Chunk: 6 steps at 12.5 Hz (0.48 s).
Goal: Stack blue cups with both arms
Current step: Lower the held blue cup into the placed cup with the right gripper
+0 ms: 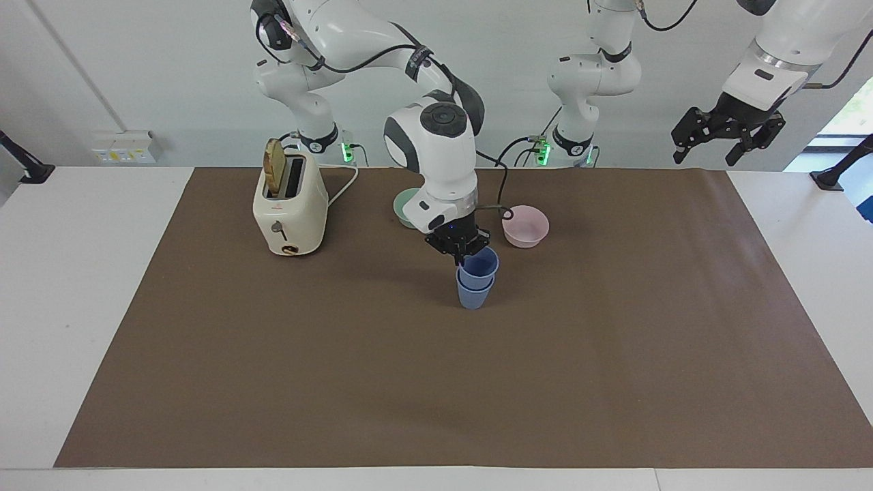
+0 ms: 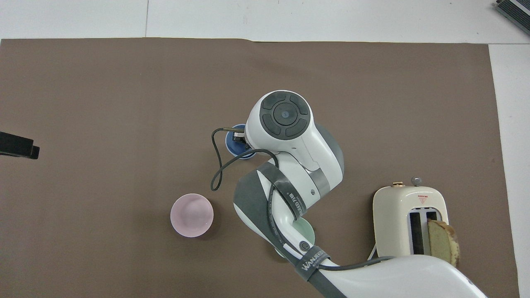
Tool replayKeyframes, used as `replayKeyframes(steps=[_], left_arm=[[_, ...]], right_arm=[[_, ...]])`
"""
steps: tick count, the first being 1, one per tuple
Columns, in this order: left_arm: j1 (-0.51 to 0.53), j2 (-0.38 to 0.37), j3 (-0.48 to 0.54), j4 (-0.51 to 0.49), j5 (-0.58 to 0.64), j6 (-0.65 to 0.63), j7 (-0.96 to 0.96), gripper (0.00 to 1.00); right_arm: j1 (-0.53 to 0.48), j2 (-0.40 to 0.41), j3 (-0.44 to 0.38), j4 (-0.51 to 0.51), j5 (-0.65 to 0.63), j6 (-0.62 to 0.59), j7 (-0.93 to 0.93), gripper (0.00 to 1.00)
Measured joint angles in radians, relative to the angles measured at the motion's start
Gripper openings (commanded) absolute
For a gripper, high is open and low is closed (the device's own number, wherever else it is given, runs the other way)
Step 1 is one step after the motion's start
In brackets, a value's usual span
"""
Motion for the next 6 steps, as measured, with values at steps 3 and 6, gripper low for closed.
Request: replayKeyframes(steps=[3,6], left_arm=[[0.0,0.0,-0.001,0.0,-0.002,0.001,0.0,1.0],[0.0,0.0,0.001,0.0,-0.022,0.003,0.0,1.0]], right_arm=[[0.0,0.0,0.0,-0.012,0.0,0.003,-0.015,0.2],[0.0,0.0,0.0,-0.011,0.0,0.003,-0.015,0.4]])
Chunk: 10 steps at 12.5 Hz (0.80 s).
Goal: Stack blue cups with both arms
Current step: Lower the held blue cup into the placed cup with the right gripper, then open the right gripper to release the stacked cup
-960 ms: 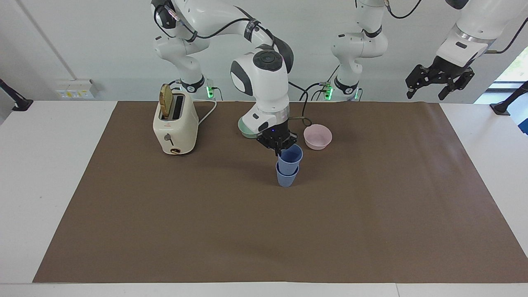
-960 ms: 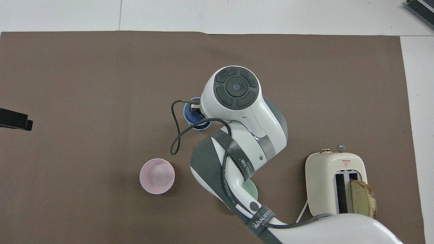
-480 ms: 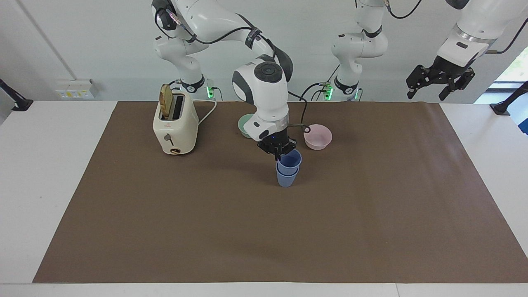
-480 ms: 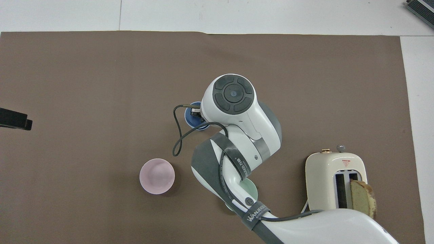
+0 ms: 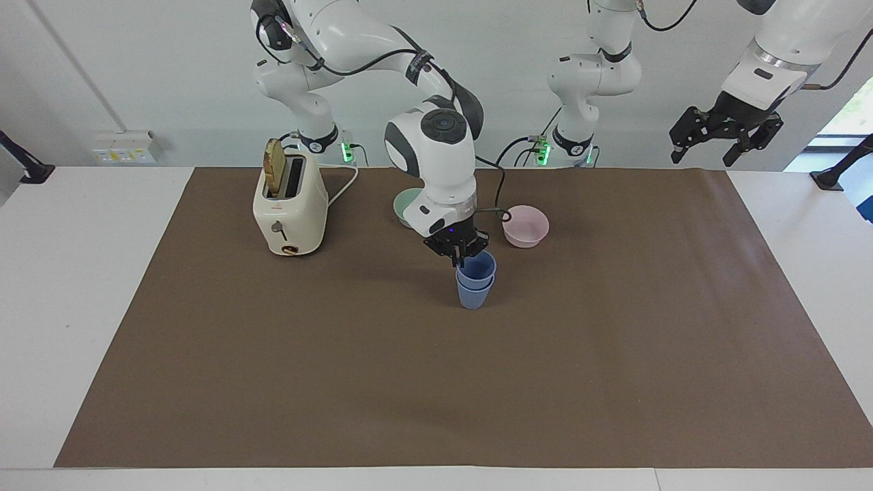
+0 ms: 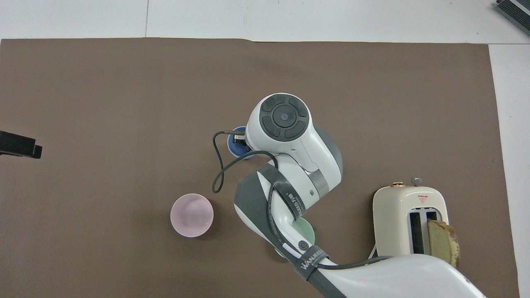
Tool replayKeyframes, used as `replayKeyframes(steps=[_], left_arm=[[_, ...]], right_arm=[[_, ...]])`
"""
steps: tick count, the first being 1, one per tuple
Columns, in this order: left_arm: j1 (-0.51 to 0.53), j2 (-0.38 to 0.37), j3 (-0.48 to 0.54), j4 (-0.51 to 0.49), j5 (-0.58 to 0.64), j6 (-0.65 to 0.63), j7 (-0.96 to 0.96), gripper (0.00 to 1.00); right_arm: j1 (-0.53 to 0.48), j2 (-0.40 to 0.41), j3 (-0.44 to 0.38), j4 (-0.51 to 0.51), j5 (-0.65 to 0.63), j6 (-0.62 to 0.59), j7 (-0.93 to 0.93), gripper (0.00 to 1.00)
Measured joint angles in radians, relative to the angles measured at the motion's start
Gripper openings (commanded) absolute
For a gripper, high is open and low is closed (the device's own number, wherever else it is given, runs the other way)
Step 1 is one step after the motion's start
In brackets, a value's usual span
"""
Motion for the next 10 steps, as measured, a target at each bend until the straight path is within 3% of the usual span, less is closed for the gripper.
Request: replayKeyframes(steps=[2,6,10], left_arm=[[0.0,0.0,0.001,-0.001,-0.001,0.0,0.0,1.0],[0.0,0.0,0.001,-0.004,-0.002,0.0,0.0,1.0],[0.0,0.0,0.001,-0.004,-0.002,0.0,0.0,1.0]], right_arm=[[0.0,-0.004,0.0,0.005,0.0,0.0,0.0,0.51],[-0.015,-0.074,-0.005,0.012,0.005,-0.062,-0.001,0.96],[-0.145,-0.21,-0.013,0.01,0.003,-0.225,-0.1,1.0]])
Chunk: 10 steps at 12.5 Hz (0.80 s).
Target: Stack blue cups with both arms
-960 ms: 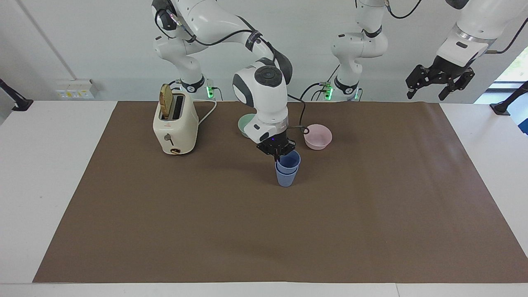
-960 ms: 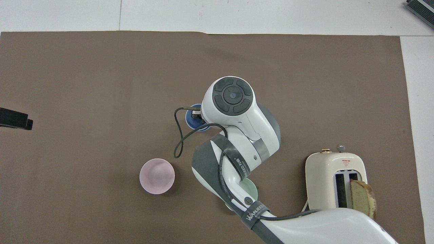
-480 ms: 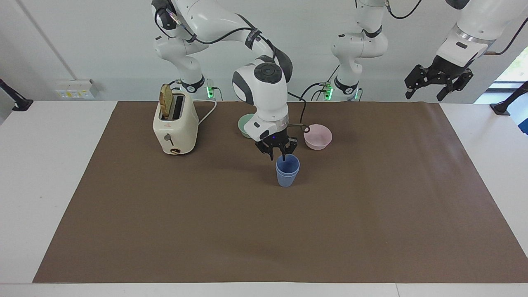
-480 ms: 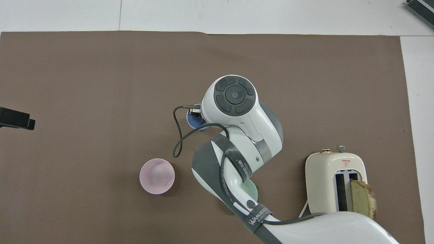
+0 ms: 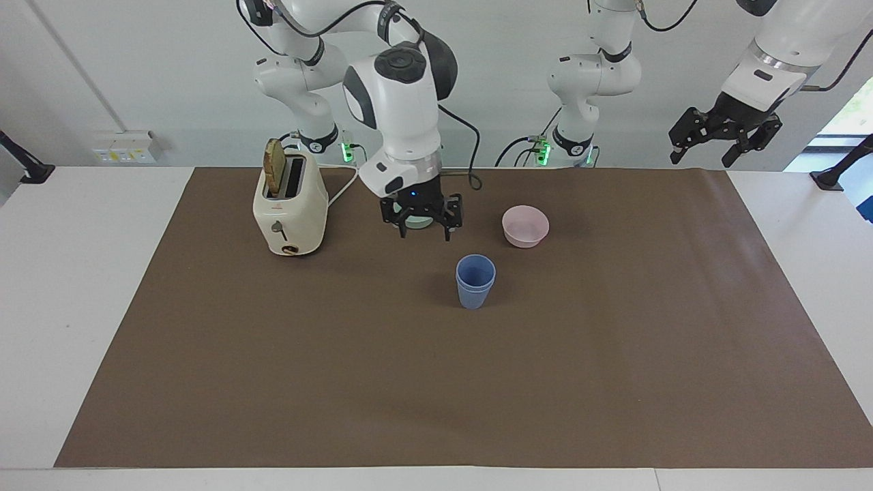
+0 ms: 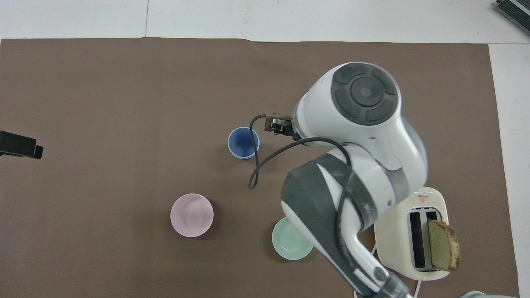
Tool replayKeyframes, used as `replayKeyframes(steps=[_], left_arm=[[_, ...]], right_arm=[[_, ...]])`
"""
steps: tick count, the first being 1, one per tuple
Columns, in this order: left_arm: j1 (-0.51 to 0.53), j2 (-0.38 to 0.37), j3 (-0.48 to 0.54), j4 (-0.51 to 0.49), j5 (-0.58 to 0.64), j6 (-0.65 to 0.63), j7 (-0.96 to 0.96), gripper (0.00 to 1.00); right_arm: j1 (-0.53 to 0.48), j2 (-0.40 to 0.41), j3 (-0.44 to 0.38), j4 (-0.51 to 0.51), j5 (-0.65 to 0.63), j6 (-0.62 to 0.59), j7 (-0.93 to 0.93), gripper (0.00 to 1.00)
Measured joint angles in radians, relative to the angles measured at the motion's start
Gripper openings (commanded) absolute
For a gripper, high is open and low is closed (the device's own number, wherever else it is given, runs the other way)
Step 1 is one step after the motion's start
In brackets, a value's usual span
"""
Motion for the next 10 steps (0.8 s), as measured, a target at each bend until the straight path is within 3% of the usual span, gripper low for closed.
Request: replayKeyframes(steps=[4,7,10], left_arm=[[0.0,0.0,0.0,0.0,0.0,0.0,0.0,1.0],[0.0,0.0,0.0,0.0,0.0,0.0,0.0,1.0],[0.0,0.0,0.0,0.0,0.0,0.0,0.0,1.0]], right_arm=[[-0.206,-0.16,-0.004,-0.006,0.0,-0.211,-0.182,1.0],[-0.271,-0.275,-0.005,-0.018,0.0,-0.331,-0.264,1.0],[-0.319,-0.287,-0.006,-0.018,0.004,-0.357,-0.392,1.0]])
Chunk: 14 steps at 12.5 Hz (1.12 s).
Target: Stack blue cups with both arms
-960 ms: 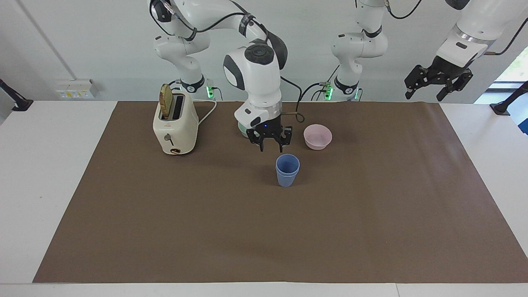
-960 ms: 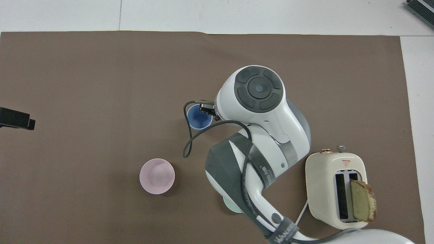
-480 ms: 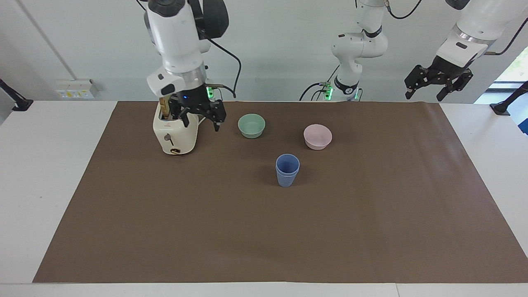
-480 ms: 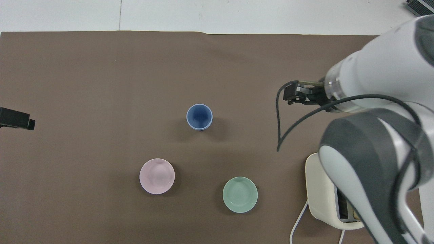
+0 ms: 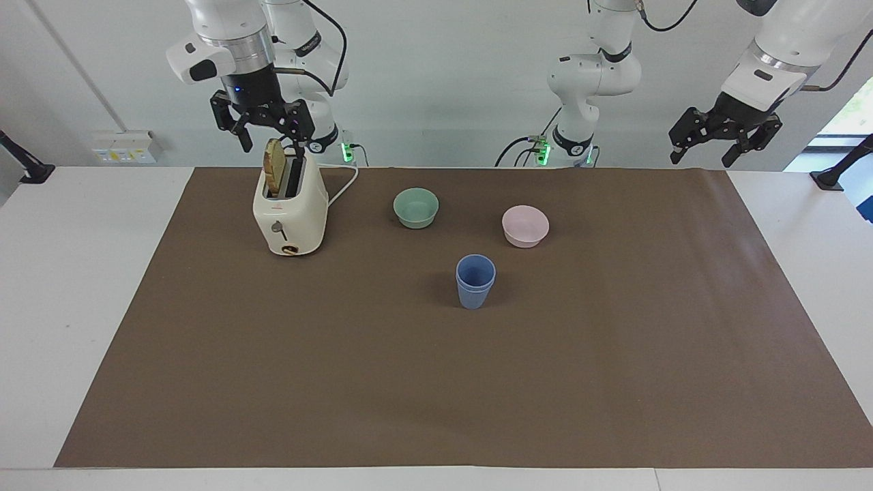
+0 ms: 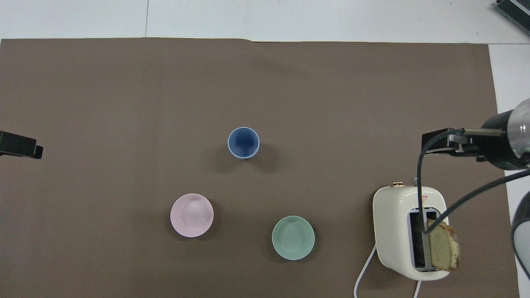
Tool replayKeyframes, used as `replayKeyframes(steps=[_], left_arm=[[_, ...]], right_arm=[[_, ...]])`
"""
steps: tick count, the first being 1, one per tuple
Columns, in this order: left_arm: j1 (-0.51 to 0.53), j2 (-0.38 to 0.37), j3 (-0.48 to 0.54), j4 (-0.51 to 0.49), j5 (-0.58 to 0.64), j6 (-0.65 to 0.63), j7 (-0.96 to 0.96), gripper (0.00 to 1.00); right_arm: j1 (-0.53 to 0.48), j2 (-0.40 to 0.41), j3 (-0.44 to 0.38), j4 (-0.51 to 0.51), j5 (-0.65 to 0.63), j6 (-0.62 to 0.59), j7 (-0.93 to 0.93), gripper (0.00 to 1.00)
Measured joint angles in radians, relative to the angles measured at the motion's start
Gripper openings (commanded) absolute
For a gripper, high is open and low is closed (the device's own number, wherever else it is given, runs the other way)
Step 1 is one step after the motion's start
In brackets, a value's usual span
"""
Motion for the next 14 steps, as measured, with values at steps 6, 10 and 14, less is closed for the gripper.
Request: replayKeyframes(steps=[6,10,14], left_arm=[[0.0,0.0,0.0,0.0,0.0,0.0,0.0,1.0],[0.0,0.0,0.0,0.0,0.0,0.0,0.0,1.0],[0.0,0.0,0.0,0.0,0.0,0.0,0.0,1.0]], right_arm=[[-0.022,0.026,0.0,0.019,-0.001,-0.014,-0.095,1.0],[-0.022,0.026,0.0,0.019,0.0,-0.014,-0.1,1.0],[-0.026,0.026,0.0,0.019,0.0,-0.014,-0.1,1.0]])
